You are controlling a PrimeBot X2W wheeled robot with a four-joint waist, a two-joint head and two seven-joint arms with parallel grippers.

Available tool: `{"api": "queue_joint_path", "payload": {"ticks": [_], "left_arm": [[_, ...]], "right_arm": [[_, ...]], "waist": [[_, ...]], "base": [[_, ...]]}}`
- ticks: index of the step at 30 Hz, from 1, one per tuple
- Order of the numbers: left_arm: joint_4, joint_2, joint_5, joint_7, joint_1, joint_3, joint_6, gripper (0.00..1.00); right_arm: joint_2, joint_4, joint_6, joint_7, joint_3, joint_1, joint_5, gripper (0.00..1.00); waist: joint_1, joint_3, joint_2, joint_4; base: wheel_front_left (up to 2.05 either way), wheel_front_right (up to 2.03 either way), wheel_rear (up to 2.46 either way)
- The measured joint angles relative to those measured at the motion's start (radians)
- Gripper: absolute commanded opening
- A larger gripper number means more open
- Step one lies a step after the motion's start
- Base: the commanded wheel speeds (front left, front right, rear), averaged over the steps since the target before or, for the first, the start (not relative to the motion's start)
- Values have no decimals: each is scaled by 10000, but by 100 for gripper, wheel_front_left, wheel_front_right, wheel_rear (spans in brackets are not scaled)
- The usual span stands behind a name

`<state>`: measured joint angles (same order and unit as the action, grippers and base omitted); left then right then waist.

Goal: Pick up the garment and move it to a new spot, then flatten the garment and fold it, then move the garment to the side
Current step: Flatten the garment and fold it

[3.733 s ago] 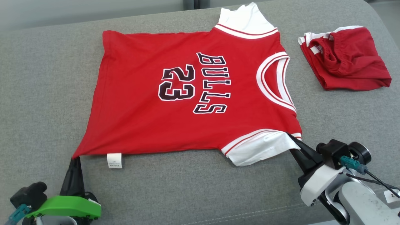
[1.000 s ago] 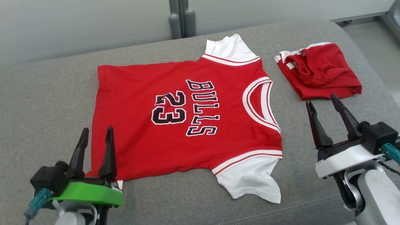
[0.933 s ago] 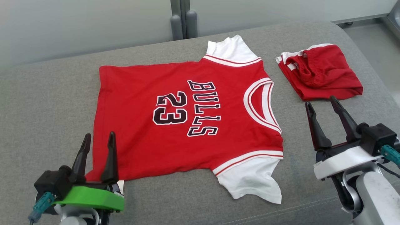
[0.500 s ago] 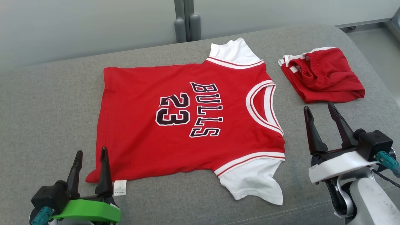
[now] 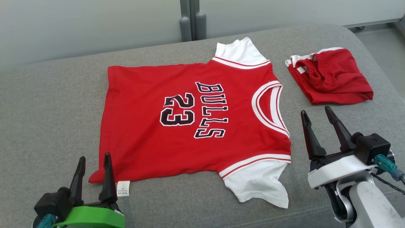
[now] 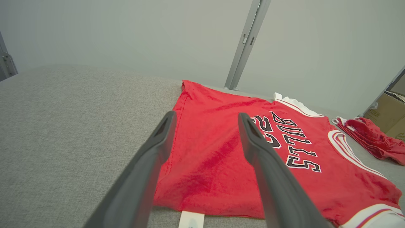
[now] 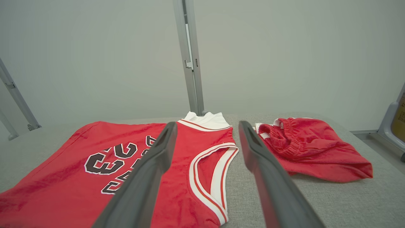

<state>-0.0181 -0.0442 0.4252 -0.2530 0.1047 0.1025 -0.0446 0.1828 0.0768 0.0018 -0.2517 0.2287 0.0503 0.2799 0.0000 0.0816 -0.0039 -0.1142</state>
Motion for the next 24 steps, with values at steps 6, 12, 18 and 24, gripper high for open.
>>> {"api": "queue_joint_path", "payload": {"ticks": [6, 12, 18, 24], "left_arm": [[35, -2, 0, 0, 13, 13, -10, 100], [90, -2, 0, 0, 31, 94, -86, 100], [178, -2, 0, 0, 51, 180, -107, 100], [-453, -8, 702, 21, 617, 290, -184, 100]], "right_arm": [[-29, 67, 86, 0, -4, 1, -25, 100], [-31, 113, 146, 0, -17, 1, -174, 100], [-58, 151, 161, 0, -52, 2, -339, 100], [-341, 673, 420, 0, -136, -425, 244, 100]], "waist": [[0, -17, 0, -12], [0, -39, 0, 14], [0, -63, 0, 65], [0, -43, 0, 103]], "base": [[0, 0, 0], [0, 0, 0], [0, 0, 0], [0, 0, 0]]}}
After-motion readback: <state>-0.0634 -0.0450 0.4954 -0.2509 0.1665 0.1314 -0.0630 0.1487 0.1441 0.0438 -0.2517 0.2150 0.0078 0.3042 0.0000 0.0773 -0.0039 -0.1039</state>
